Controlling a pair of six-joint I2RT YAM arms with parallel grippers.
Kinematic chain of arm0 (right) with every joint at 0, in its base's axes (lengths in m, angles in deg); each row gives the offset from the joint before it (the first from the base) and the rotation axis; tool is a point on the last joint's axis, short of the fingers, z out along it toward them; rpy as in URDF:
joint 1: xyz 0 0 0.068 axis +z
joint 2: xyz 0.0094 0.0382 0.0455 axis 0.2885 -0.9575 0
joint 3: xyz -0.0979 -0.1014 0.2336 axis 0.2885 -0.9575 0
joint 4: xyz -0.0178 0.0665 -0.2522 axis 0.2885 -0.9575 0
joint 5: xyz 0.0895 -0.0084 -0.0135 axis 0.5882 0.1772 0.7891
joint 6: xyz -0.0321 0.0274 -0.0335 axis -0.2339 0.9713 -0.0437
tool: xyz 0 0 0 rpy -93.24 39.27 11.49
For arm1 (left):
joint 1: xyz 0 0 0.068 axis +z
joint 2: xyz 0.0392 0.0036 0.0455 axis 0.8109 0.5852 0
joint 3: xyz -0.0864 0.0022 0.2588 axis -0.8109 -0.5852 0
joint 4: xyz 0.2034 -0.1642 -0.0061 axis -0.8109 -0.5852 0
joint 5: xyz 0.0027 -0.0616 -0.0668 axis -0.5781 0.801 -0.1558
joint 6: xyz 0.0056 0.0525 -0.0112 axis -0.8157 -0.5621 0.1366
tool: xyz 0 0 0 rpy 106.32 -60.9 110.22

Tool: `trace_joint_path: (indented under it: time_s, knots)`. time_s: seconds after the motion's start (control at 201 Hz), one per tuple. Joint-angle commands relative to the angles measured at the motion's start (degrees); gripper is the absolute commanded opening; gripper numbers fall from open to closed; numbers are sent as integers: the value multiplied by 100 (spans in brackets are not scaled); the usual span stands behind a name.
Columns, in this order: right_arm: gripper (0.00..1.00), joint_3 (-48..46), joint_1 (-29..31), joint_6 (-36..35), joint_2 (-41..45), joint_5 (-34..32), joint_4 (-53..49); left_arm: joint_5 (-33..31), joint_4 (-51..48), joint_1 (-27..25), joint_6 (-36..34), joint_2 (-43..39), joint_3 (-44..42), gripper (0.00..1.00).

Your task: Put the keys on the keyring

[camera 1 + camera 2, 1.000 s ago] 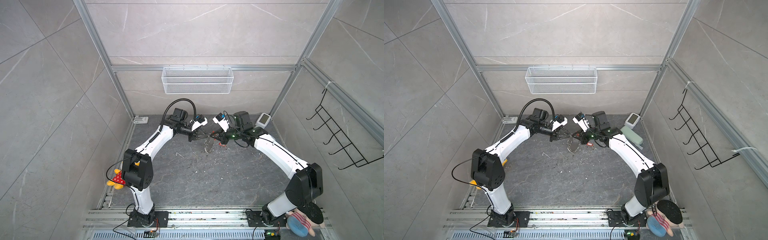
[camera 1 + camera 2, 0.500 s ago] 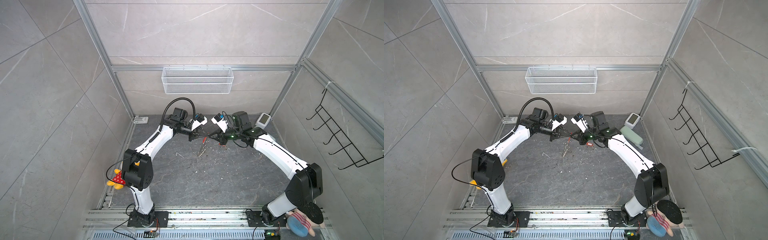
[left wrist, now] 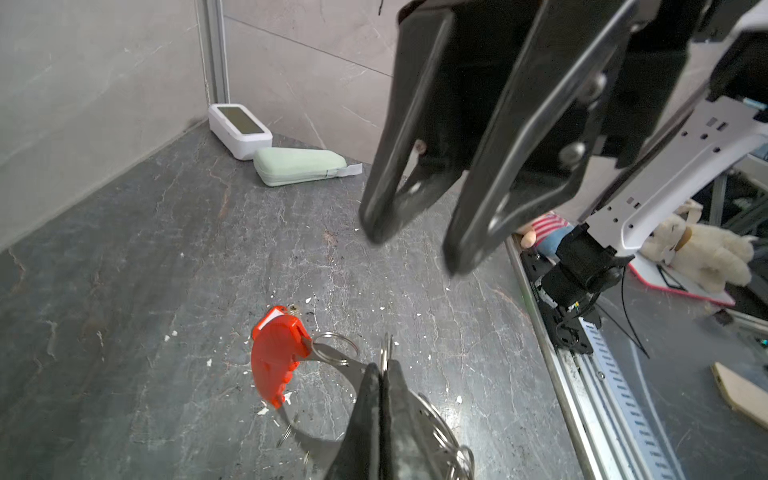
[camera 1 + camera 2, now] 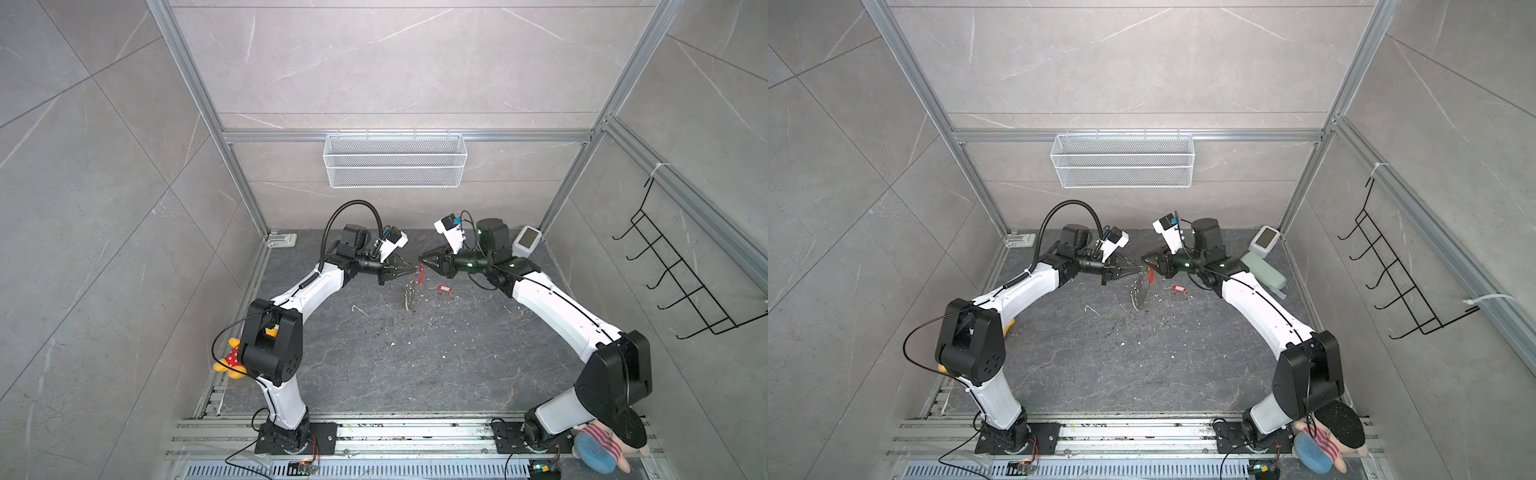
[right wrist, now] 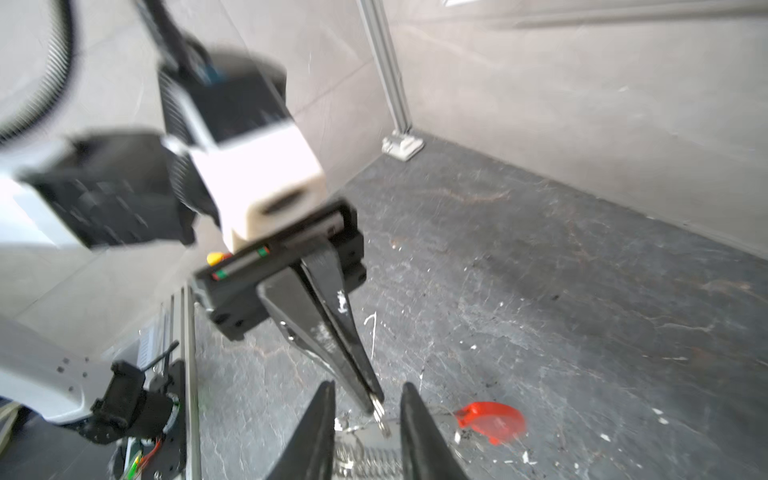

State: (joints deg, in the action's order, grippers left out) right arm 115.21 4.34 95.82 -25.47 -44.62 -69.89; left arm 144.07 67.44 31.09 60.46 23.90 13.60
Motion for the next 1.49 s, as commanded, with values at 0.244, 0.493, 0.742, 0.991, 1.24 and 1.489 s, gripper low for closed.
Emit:
trace_joint_path:
  time_s: [0.244,0.493,0.742,0.991,1.24,1.489]
  knots:
    - [0,-788,-301,2168,-27,648,2955,-871,7146,50,5147,-21,-808,0]
    - [0,-523,-141,2809,-485,693,3783,-1201,7787,-37,5657,-47,-802,0]
    - [0,25,297,2848,-911,678,3774,-1310,7941,-88,5953,-24,-819,0]
    - [0,-69,237,2252,-551,440,2860,-1499,7941,-99,6031,-94,-924,0]
    - [0,-526,-281,2046,43,400,2514,-1515,7941,-99,6005,-143,-1013,0]
    - [9,-87,-251,2452,-213,889,3020,-1347,7941,-108,6206,-42,-877,0]
